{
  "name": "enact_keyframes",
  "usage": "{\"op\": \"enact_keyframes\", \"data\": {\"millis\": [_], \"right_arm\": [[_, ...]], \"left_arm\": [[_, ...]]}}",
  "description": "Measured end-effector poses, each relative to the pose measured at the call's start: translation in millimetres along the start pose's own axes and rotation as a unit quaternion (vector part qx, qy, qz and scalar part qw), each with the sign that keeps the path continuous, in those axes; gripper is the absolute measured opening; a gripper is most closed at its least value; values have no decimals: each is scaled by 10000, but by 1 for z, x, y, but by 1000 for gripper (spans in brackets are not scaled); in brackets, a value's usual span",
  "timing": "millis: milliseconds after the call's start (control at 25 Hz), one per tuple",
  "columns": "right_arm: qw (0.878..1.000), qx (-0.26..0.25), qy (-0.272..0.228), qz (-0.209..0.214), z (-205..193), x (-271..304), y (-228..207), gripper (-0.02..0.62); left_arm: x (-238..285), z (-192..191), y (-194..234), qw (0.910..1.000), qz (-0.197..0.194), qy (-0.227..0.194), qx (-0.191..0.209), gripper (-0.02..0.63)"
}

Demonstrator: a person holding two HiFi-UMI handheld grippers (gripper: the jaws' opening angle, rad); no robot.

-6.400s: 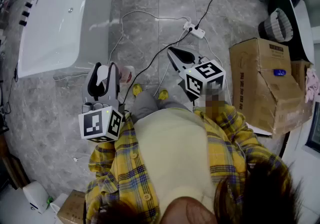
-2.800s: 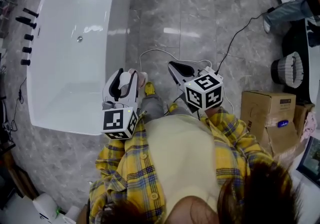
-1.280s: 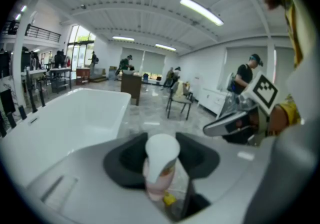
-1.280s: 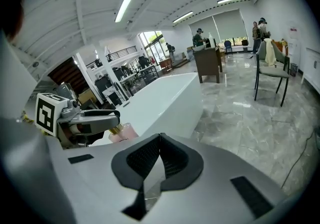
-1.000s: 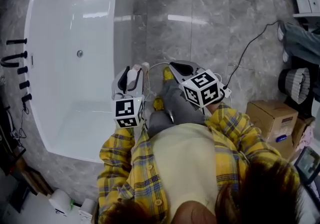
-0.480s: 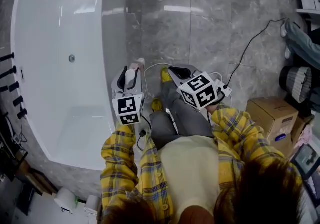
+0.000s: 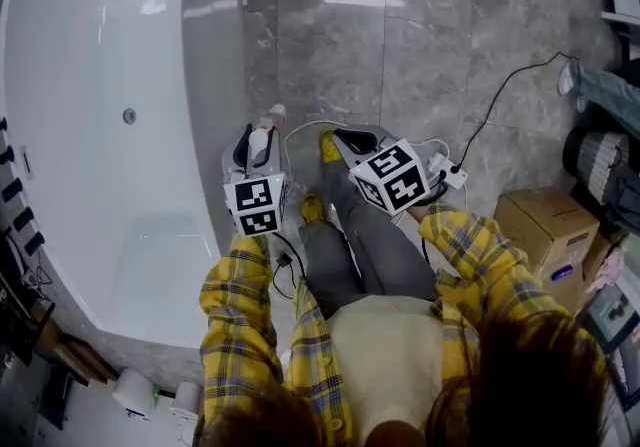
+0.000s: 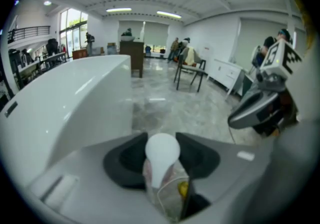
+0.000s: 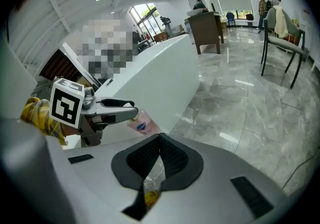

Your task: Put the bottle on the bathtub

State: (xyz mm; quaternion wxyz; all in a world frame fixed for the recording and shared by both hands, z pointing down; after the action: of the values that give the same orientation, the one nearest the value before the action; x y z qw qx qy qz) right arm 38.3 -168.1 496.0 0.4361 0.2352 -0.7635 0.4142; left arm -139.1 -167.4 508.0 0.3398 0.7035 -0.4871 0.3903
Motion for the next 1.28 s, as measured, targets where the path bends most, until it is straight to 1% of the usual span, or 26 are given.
{"op": "enact_keyframes", "data": {"millis": [240,400,520,920,1280], "right_arm": [[10000,-6,28,-35,4,35,-21,14],[10000,6,27,-45,8,59,-28,14],[10000,13,51,-64,5,75,-32,14],[9995,93,269,-117,-20,120,-47,14],[9985,246,406,-266,-41,155,-71,14]], "left_arm": [[43,-13,6,9997,9,262,-3,179],[69,-25,13,9992,34,401,51,179],[87,-35,17,9987,87,496,17,179],[146,-70,33,9958,235,884,-66,179],[192,-97,41,9937,292,1083,-12,179]]}}
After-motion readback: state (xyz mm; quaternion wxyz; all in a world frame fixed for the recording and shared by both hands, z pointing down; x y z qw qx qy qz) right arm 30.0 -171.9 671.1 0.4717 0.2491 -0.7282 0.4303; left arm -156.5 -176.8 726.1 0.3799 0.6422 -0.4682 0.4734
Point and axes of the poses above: the fingertips, and each gripper's own axes: x forward along the fingers, y to its left, z out of its top, the point moved 6 cm from there along -x, backward along the fingers, and after that the axes turned 13 degrees about y, right-handed, at the moved point
